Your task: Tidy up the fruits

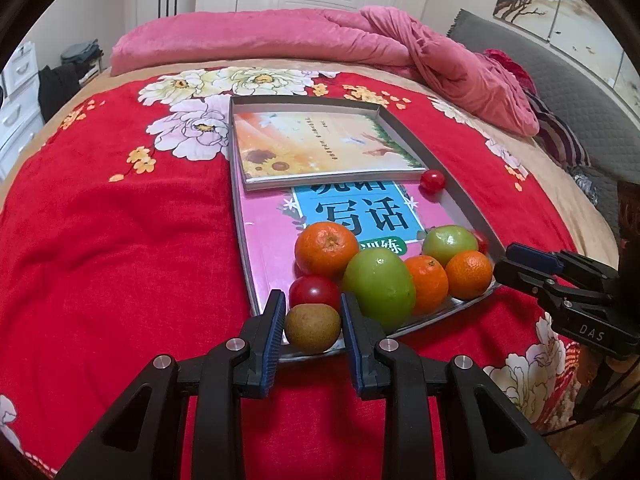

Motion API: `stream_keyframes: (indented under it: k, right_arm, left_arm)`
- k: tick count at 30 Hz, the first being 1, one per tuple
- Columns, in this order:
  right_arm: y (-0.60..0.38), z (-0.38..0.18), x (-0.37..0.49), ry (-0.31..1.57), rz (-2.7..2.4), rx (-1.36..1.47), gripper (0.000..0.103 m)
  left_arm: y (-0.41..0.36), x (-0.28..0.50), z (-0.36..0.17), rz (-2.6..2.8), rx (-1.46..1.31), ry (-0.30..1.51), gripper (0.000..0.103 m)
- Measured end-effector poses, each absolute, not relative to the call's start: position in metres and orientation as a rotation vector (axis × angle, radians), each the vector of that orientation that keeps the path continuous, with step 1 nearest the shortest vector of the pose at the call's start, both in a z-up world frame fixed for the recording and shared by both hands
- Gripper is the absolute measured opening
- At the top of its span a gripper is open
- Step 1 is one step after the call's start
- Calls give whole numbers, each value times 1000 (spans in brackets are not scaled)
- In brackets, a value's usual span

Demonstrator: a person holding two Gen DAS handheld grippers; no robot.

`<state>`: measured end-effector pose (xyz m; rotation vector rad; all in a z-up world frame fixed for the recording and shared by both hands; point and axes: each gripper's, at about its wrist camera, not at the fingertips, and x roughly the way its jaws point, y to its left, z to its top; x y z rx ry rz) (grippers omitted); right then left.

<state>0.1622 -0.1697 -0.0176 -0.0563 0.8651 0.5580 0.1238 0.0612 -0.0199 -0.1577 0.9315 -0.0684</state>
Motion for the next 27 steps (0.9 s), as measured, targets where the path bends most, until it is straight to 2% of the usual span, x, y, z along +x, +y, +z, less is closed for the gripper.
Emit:
stream_keyframes:
  k: [10, 21, 27]
  right_arm:
    - [-168, -14, 161, 853, 557, -67, 46]
    - [-173, 3, 153, 792, 526, -60, 65]
    - [-175, 5, 152, 785, 510, -63, 68]
  left_arm:
    - [62, 123, -18, -66, -166, 929, 37]
    - [63, 122, -15, -66, -174, 925, 40]
    - [64, 120, -11, -70, -184, 910, 50]
